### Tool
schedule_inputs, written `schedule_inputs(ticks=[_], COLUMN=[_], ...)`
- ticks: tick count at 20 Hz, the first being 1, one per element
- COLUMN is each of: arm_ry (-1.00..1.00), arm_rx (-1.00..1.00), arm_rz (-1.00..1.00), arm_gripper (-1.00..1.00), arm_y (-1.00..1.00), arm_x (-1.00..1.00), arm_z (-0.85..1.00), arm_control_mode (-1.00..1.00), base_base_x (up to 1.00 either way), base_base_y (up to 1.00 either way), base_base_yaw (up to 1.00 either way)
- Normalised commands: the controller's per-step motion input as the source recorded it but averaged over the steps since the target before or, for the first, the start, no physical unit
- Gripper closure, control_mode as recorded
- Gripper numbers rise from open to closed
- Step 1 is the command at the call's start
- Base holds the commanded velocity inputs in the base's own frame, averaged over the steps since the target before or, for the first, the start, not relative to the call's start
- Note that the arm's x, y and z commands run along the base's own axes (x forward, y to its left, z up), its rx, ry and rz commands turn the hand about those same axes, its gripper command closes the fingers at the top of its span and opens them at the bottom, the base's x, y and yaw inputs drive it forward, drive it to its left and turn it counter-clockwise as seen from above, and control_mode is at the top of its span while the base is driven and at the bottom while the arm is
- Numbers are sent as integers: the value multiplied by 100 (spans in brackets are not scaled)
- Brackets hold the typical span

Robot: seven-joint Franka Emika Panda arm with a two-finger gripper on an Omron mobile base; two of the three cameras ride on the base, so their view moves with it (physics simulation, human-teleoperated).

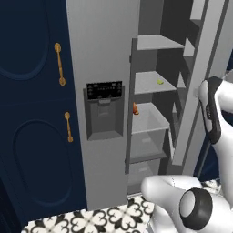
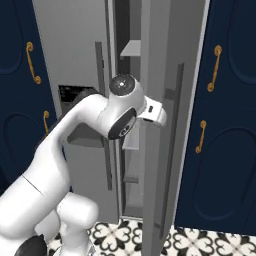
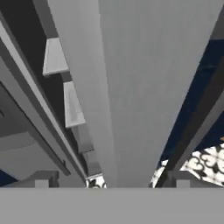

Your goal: Grab a lemon wedge from the fridge and one ice cube from the ice bowl, and put them in the glass of lemonade.

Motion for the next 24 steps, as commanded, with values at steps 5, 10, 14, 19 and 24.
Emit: schedule_inputs(ticks=[5, 10, 14, 19, 24], arm_ry=[0, 2, 21, 26, 30], arm_rx=[-32, -35, -36, -31, -15], arm_rz=[4, 0, 0, 0, 0], arm_gripper=[-100, -100, -100, -100, -100], arm_y=[96, 69, 37, 3, -60], arm_x=[20, 66, 68, 77, 80], arm_z=[-3, -12, 0, 0, 0], arm_control_mode=[-100, -100, -100, -100, -100], base_base_x=[0, 0, 0, 0, 0], base_base_y=[0, 0, 0, 0, 0], base_base_yaw=[0, 0, 0, 0, 0])
